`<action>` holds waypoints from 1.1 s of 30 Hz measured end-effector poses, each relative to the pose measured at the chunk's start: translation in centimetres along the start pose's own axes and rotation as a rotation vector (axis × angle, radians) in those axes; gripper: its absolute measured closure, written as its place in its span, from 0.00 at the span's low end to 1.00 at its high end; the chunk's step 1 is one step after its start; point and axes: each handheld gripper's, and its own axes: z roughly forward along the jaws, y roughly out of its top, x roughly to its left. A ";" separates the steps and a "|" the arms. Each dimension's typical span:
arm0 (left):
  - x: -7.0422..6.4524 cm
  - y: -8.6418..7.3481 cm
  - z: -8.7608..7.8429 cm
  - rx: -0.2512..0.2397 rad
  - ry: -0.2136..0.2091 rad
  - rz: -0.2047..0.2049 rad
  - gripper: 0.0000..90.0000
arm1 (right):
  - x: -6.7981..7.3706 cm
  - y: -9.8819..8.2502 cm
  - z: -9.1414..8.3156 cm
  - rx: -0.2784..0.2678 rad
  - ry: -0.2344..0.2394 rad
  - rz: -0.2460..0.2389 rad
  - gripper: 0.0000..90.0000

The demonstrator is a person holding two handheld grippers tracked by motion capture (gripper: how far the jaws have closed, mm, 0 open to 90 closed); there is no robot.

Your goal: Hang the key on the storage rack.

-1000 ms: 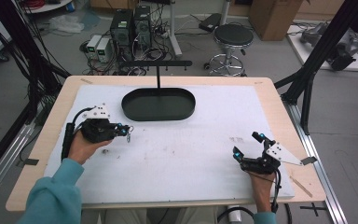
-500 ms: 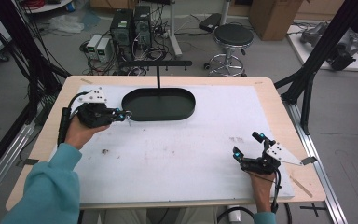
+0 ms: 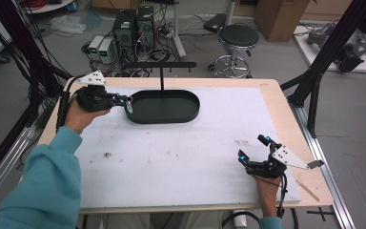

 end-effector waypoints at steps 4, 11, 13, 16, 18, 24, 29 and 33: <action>0.9 0.9 0.1 -0.006 -0.002 -0.001 0.98 | 0.0 0.0 0.0 0.001 -0.001 0.000 0.01; 2.6 2.1 0.5 -0.017 0.017 -0.003 0.98 | -0.1 0.0 0.0 -0.006 -0.003 -0.008 0.01; 2.8 2.2 0.5 -0.021 0.021 -0.010 0.98 | -0.1 0.0 0.0 -0.006 -0.004 -0.009 0.01; 3.8 2.7 0.9 -0.016 0.030 -0.017 0.98 | 0.0 0.0 0.0 -0.006 -0.004 0.001 0.01; 4.2 2.9 1.1 -0.025 0.032 -0.018 0.98 | 0.0 0.0 0.0 -0.006 -0.005 0.000 0.01; 4.9 3.5 1.5 -0.020 0.038 -0.024 0.98 | 0.0 0.0 0.0 -0.004 -0.006 0.006 0.01; 5.2 4.1 1.8 -0.022 0.043 -0.028 0.98 | 0.0 0.0 0.0 -0.004 -0.008 0.006 0.01; 5.7 4.4 2.1 -0.006 0.045 -0.025 0.98 | 0.0 0.0 0.0 -0.005 -0.007 0.001 0.01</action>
